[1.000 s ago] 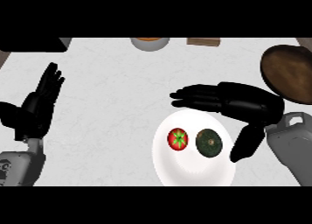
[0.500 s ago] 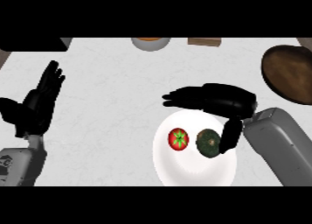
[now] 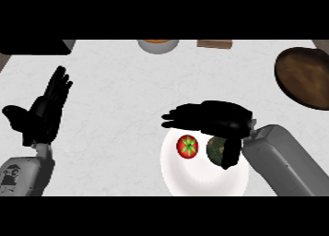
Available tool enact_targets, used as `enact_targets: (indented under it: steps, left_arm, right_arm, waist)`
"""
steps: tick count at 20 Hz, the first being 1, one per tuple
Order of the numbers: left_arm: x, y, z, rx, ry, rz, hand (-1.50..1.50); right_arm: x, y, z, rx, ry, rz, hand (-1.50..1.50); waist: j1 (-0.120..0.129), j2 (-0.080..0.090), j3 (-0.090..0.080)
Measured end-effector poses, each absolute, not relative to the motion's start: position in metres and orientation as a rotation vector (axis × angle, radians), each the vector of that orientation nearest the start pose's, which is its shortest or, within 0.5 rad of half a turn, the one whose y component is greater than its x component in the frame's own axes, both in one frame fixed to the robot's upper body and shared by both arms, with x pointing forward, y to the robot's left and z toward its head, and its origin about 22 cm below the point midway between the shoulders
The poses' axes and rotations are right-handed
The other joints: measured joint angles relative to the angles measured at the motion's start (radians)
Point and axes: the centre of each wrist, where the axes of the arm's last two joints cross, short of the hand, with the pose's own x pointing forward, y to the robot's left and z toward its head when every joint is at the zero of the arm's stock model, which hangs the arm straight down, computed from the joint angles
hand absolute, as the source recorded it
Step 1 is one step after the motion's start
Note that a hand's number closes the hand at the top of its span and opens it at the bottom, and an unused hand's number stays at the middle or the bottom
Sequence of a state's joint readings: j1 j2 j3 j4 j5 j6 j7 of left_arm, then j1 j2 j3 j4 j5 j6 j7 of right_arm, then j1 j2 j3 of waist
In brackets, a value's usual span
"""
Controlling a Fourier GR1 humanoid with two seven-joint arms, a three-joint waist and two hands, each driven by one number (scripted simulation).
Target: Pick the tomato from the plate and place it in the pan
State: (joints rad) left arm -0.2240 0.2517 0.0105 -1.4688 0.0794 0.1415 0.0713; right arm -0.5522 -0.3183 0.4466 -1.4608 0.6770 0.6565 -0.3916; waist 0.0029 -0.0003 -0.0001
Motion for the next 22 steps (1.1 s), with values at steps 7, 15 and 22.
enact_targets:
  steps: [7,15,22]
  left_arm:
    - [0.295,0.277,0.049,0.202,-1.622,-0.054,0.00]
    - [0.294,0.271,0.046,0.204,-1.618,-0.048,0.00]
    - [0.300,0.278,0.053,0.203,-1.618,-0.050,0.00]
  right_arm:
    - [0.320,-0.137,0.100,-0.001,-1.546,2.007,-1.50]
    - [0.314,-0.125,0.082,-0.068,-1.483,2.073,-1.50]
    - [0.313,-0.114,0.066,-0.084,-1.443,2.117,-1.50]
  waist:
    - [0.001,0.000,0.000]
    - [0.000,0.000,0.000]
    - [0.000,0.000,0.000]
